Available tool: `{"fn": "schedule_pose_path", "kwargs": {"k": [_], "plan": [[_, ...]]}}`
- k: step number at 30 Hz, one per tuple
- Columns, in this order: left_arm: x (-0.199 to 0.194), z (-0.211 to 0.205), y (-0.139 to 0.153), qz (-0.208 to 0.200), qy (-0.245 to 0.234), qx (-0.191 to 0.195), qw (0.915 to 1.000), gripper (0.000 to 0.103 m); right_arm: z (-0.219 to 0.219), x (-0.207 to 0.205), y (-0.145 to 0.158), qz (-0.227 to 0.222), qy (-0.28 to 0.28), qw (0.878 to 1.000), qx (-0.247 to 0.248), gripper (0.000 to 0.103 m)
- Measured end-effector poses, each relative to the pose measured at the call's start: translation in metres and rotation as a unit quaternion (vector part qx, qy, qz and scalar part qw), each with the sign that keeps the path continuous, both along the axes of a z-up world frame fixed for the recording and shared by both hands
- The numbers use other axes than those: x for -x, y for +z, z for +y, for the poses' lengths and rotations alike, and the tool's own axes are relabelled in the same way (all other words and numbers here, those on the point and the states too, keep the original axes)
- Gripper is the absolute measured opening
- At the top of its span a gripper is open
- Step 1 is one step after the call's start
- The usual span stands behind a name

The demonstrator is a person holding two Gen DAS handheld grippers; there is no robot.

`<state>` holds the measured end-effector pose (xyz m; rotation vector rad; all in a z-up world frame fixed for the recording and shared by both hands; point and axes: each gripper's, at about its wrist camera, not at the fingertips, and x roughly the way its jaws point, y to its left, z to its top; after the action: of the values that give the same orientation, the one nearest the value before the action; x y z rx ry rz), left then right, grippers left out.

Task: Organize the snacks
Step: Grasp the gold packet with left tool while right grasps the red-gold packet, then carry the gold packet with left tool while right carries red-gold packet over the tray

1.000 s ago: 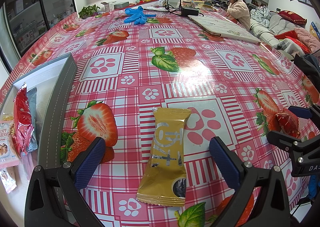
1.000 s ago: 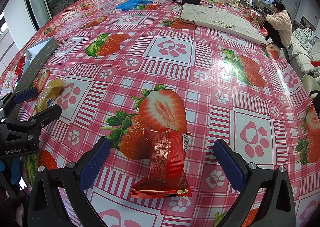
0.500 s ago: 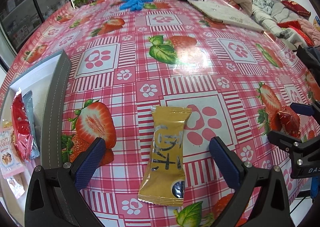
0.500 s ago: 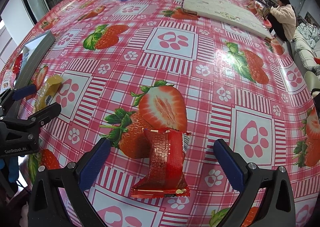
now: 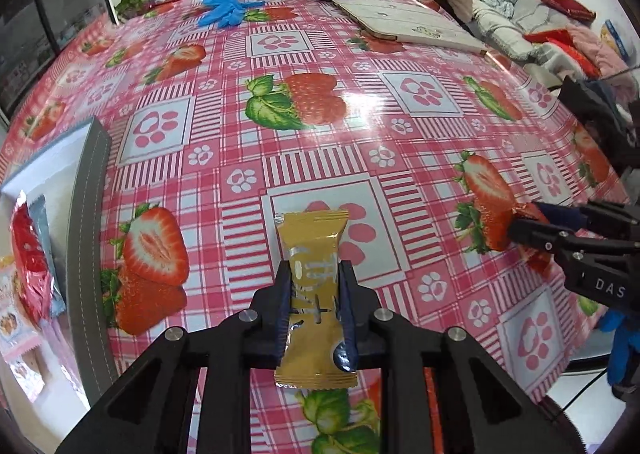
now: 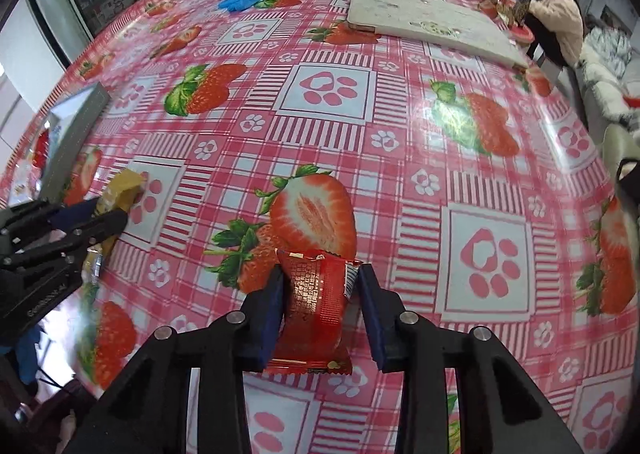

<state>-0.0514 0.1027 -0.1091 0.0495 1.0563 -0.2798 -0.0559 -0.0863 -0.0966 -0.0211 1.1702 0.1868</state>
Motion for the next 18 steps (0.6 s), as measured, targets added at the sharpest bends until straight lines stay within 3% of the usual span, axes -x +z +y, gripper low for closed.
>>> {"fn": "schedule_pose_path", "kwargs": {"k": [9, 18], "plan": [[0.023, 0.038, 0.055, -0.047, 0.019, 0.03, 0.9983, 0.024, 0.022, 0.005, 0.039, -0.018, 0.02, 0.996, -0.081, 0.037], [0.035, 0.131, 0.1, -0.077, 0.096, 0.024, 0.9921, 0.024, 0.117, -0.012, 0.077, -0.03, 0.11, 0.986, -0.121, 0.037]]}}
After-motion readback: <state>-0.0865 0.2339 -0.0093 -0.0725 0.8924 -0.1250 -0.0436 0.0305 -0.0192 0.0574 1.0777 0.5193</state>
